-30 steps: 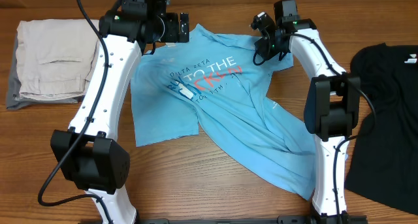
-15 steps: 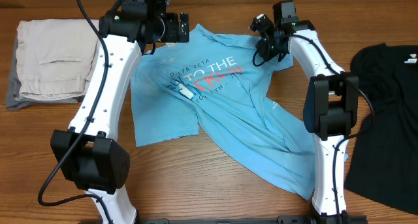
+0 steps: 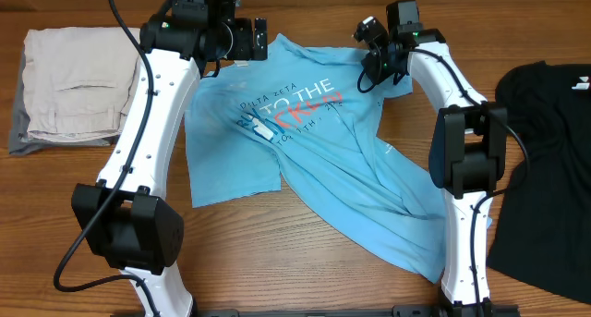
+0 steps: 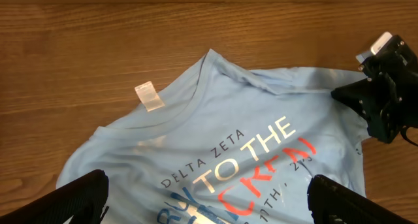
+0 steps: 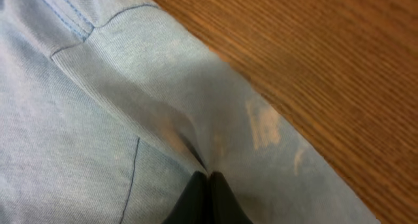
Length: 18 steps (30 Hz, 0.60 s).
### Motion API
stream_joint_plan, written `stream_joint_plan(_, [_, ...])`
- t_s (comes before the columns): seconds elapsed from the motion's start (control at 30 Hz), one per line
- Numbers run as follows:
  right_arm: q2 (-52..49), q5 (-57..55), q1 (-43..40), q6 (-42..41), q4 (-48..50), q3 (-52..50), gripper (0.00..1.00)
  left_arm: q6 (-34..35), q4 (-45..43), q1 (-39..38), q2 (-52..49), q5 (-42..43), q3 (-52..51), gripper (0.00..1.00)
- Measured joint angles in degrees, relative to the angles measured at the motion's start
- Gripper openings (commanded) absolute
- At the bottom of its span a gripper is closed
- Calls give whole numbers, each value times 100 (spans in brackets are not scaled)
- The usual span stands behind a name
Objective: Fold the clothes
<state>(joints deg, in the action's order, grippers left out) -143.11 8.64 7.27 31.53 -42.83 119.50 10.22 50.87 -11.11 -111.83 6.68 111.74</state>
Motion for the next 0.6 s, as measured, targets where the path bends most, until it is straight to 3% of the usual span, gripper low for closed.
stream_joint_plan(0.13, [0,0,0,-2,-26,-2,4,0,0,0,0,0,0,100])
stream_joint_plan(0.33, [0,-4,0,-9,-50,-2,15,0,0,0,0,2,0,100])
stream_joint_plan(0.6, [0,-9,0,-2,-90,-2,15,0,0,0,0,0,0,100])
